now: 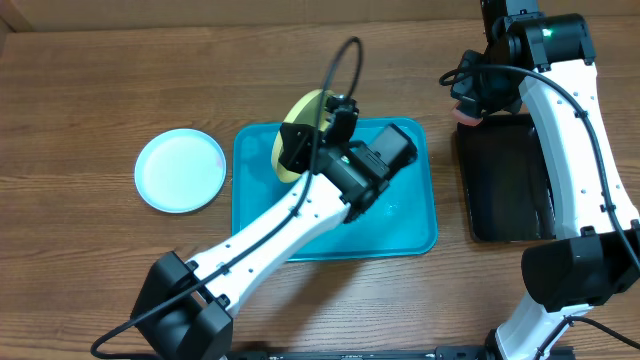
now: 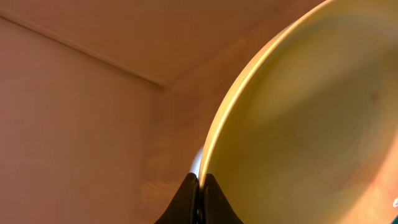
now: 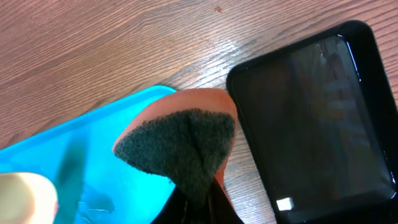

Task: Clean dirty plates on tray and stack at the side
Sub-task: 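Lift the cream plate upright with left gripper and carry it left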

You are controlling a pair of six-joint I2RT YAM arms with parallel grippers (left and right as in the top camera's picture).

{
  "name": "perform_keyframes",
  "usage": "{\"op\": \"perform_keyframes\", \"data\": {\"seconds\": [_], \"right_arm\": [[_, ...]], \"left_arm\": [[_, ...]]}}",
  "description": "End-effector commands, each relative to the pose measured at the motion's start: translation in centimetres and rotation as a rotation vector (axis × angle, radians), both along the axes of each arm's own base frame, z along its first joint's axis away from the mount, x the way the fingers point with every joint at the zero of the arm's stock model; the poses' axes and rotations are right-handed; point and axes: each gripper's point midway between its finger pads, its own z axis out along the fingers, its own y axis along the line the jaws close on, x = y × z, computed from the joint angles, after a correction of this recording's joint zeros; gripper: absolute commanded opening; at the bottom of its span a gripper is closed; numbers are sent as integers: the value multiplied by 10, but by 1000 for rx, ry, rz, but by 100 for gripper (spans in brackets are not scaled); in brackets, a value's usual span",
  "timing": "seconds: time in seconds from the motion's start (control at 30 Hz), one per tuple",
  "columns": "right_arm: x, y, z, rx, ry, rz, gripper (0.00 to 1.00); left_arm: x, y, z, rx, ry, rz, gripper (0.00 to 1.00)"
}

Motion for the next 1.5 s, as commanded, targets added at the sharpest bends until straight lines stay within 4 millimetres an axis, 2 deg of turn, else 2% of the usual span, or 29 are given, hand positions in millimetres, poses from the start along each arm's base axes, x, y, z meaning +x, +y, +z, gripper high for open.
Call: {"op": "perform_keyframes", "data": {"seconds": [0.0, 0.13, 0.5, 0.97, 1.13, 1.37, 1.47], "right_arm": [[2, -2, 16, 1, -47, 1, 4], [1, -2, 16, 0, -45, 1, 4], [0, -3, 15, 0, -40, 1, 4], [-1, -3, 15, 0, -36, 2, 4], [-1, -3, 15, -1, -34, 1, 4], [-1, -3, 15, -1, -34, 1, 4], [-1, -3, 15, -1, -34, 1, 4]], "left_arm": [[-12, -1, 52, 135, -217, 17, 4], [-18, -9, 62, 169, -262, 4, 4], [-19, -10, 62, 168, -261, -1, 4], [-17, -13, 51, 123, -215, -18, 4], [-15, -21, 27, 16, -122, -48, 4], [-22, -42, -30, -264, 143, -101, 4], [-22, -39, -46, -369, 228, -76, 4]]}}
